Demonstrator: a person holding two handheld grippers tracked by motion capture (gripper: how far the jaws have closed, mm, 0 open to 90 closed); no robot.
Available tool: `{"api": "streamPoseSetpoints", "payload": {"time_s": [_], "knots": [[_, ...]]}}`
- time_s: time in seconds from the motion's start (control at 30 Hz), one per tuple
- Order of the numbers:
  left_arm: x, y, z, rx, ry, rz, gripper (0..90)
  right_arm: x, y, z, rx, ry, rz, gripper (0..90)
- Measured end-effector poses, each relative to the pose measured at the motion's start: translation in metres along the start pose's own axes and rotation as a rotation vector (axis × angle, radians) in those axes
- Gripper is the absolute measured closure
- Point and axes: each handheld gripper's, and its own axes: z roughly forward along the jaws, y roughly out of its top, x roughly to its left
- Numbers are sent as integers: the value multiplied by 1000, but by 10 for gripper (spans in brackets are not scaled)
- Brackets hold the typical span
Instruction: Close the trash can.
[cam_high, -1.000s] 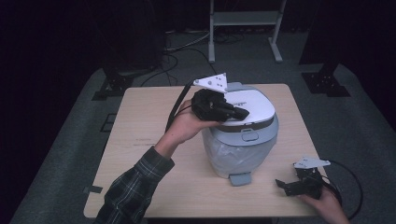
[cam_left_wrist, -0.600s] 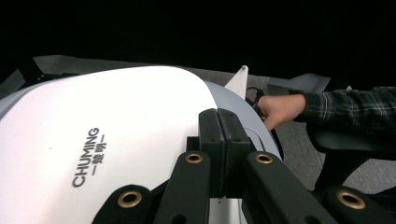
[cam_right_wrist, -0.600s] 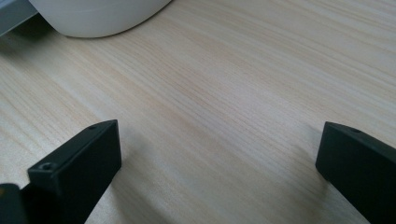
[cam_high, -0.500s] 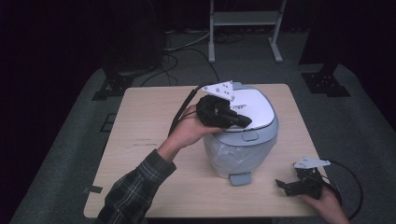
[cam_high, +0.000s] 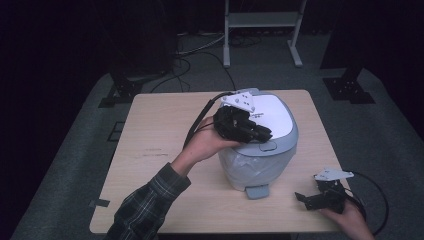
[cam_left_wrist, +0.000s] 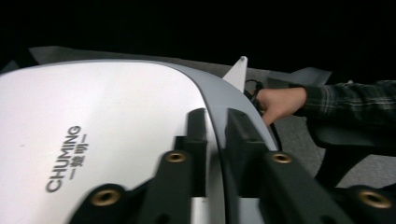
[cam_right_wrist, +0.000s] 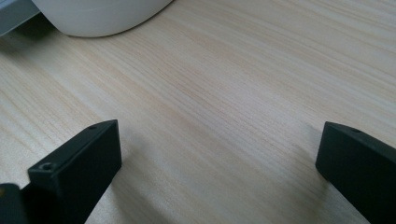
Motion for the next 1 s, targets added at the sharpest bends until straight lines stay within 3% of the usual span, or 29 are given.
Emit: {"api": "streamPoseSetpoints", "payload": {"time_s": [0.1,0.13,0.17,0.3,0.6,0.73,1.0], "knots": [[-1,1,-3,-6,8,2,666,0,0,0,0,0,0,0],[-1,1,-5,-16,5,-2,666,0,0,0,0,0,0,0],[-1,0,-7,-21,14,-10,594,0,0,0,0,0,0,0],[1,-2,-15,-41,27,-34,495,0,0,0,-1,1,-1,0],[2,-18,-42,-80,82,-89,276,0,0,0,-1,2,-1,0],[1,-30,-56,-104,118,-104,202,0,0,0,0,2,-1,0],[-6,-69,-89,-144,219,-142,157,0,0,0,0,2,-1,0]]}}
